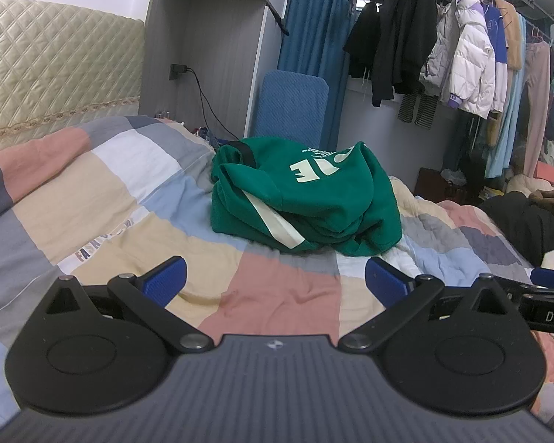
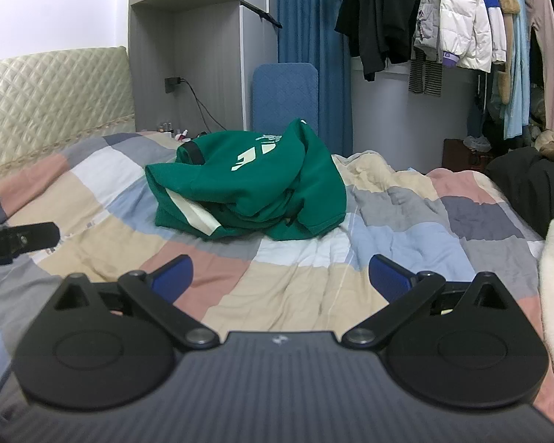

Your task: Fold large clothes

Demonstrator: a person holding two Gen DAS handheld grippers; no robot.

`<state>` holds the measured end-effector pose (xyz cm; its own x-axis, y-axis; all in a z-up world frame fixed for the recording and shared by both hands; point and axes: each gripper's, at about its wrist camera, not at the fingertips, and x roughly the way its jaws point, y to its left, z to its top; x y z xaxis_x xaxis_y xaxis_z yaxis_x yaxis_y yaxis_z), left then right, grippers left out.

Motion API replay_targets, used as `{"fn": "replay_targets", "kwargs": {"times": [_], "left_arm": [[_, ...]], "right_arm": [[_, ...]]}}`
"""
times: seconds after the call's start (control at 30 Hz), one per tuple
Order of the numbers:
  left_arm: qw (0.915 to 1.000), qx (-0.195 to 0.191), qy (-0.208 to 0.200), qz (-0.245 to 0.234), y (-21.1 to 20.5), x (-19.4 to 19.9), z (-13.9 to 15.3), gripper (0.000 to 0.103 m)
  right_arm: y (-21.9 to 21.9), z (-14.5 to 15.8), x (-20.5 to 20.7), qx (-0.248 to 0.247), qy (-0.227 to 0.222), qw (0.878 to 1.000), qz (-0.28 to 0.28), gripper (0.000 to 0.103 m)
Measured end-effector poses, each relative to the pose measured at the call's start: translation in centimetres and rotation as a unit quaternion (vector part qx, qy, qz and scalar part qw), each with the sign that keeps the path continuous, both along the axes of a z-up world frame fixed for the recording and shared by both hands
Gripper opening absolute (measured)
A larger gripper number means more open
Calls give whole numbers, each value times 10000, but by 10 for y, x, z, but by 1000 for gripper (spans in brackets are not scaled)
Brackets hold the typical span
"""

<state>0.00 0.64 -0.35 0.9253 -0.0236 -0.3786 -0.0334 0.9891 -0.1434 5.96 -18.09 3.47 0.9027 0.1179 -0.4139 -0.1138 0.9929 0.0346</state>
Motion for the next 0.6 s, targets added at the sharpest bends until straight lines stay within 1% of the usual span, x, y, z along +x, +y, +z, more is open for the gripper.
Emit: {"fn": "replay_targets", "kwargs": {"times": [0.27,0.37,0.43,0.6], "left_arm": [[10000,23,1,-28,0,1,-1,103],[9999,122,-54,-77,0,4,2,103],[9997,191,-123,11,1,7,6,103],[9998,66,-175,122,9,23,16,103]], "right_arm": [[0,0,0,-7,9,10000,5,103],[0,-1,0,30,10,10000,9,103],[-1,1,1,114,0,9999,76,103],[1,6,13,152,49,9998,130,103]]}}
